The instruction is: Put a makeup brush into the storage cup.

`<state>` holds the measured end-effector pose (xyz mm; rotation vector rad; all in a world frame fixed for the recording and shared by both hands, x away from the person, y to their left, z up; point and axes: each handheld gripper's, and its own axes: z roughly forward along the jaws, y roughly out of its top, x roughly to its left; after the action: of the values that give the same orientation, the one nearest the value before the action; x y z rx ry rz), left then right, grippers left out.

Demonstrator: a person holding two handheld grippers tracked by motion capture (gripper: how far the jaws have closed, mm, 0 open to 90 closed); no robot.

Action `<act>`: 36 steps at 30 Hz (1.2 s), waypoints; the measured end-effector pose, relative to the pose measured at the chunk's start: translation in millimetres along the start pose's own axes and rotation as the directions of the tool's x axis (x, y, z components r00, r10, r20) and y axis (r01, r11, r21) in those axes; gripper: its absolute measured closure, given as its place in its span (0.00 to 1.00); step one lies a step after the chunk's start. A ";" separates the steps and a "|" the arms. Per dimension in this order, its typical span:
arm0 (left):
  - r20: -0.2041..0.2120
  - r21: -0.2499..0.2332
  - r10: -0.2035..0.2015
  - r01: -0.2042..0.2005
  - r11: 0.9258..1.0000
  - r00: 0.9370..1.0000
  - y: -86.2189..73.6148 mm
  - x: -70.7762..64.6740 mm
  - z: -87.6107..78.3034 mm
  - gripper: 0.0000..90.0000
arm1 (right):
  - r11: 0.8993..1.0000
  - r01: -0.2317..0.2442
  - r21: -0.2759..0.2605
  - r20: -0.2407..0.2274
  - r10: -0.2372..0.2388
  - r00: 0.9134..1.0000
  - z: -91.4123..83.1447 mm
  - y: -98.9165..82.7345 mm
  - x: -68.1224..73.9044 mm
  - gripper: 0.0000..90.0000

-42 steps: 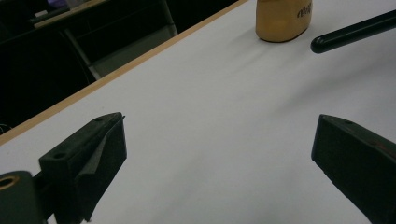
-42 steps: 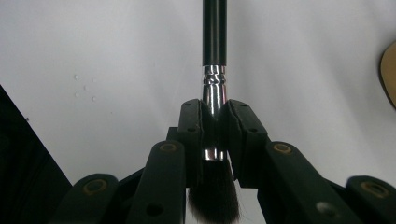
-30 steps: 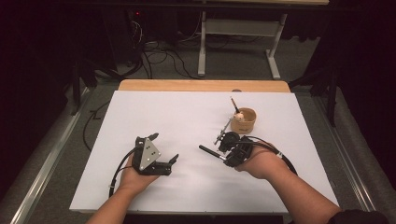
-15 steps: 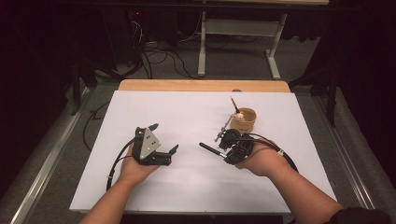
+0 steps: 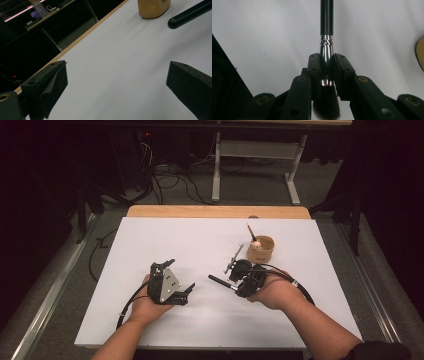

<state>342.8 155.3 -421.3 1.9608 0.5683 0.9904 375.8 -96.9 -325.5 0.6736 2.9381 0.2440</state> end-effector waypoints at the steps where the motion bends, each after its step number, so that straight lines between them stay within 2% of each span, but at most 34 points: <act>1: -0.005 -0.002 0.011 -0.011 1.000 1.000 0.1 -0.8 -0.2 0.05 | 1.000 0.005 0.005 0.000 -0.005 1.000 0.6 1.6 0.6 0.87; 7: -0.002 0.012 0.043 -0.043 0.999 0.999 -0.7 -6.3 1.2 0.05 | 1.000 0.030 0.008 -0.005 -0.030 1.000 2.9 11.2 4.2 0.87; 9: -0.011 0.014 0.069 -0.068 0.998 0.998 -0.8 -9.2 1.2 0.05 | 0.999 0.033 -0.002 -0.006 -0.033 0.999 4.4 14.3 5.5 0.87; 11: -0.007 0.015 0.085 -0.084 0.996 0.996 -0.3 -10.4 0.9 0.05 | 0.999 0.042 0.010 -0.006 -0.042 0.999 4.4 18.1 6.8 0.87; 15: -0.018 0.014 0.094 -0.094 0.995 0.995 -0.6 -12.1 1.6 0.06 | 0.998 0.059 -0.003 -0.012 -0.059 0.998 5.3 25.6 9.9 0.87; 21: -0.036 0.020 0.126 -0.125 0.992 0.991 -0.1 -14.4 1.0 0.06 | 0.996 0.086 0.007 -0.013 -0.086 0.996 6.5 36.6 15.8 0.87; 27: -0.036 0.033 0.124 -0.123 0.992 0.992 -0.3 -14.6 1.8 0.06 | 0.995 0.099 0.015 -0.016 -0.099 0.995 10.0 40.5 18.4 0.87; 32: -0.040 0.041 0.156 -0.154 0.987 0.987 0.6 -18.1 2.5 0.07 | 0.995 0.100 0.013 -0.020 -0.099 0.995 11.3 40.8 19.1 0.87; 36: -0.039 0.054 0.198 -0.196 0.979 0.979 1.1 -22.0 3.1 0.08 | 0.994 0.103 0.023 -0.017 -0.102 0.995 11.0 40.8 19.7 0.87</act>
<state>332.5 138.1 -430.8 2.0743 0.4328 1.1542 377.0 -50.5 -330.4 0.5242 2.9837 0.2051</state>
